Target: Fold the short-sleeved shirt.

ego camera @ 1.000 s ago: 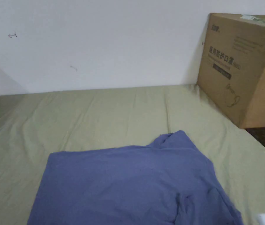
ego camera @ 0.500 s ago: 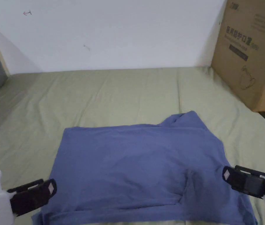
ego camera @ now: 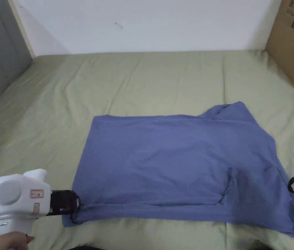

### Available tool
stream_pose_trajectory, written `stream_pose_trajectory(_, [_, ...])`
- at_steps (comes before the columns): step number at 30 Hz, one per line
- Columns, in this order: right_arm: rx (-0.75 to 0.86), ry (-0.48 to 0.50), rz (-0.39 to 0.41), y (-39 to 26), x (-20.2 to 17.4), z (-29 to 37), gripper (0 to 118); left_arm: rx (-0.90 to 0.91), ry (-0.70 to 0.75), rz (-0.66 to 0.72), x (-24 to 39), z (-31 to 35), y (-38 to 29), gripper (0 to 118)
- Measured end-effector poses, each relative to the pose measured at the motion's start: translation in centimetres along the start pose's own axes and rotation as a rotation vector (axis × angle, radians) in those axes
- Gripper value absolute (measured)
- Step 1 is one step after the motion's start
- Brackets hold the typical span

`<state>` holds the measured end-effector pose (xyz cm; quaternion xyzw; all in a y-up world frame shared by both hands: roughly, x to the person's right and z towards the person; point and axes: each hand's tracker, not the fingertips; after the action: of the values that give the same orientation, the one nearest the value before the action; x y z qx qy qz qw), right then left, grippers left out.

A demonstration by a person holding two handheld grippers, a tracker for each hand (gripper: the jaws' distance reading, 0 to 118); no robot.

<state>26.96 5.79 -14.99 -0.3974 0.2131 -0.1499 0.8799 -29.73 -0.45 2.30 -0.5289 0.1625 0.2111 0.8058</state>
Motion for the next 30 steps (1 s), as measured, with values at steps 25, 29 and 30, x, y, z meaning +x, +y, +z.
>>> stream_pose_trajectory(25, [-0.388,-0.319,0.175,-1.1,9.1,-9.5,114,0.289,-0.085,-0.097,3.5,5.4,-1.9,7])
stream_pose_trajectory(29, [-0.522,-0.328,0.263,-2.8,7.7,-9.7,78,0.257,-0.046,-0.103,3.7,4.6,-1.8,7])
stream_pose_trajectory(30, [-0.52,-0.294,0.27,-3.2,7.4,-9.4,68,0.246,-0.018,-0.103,3.7,4.4,-1.9,7])
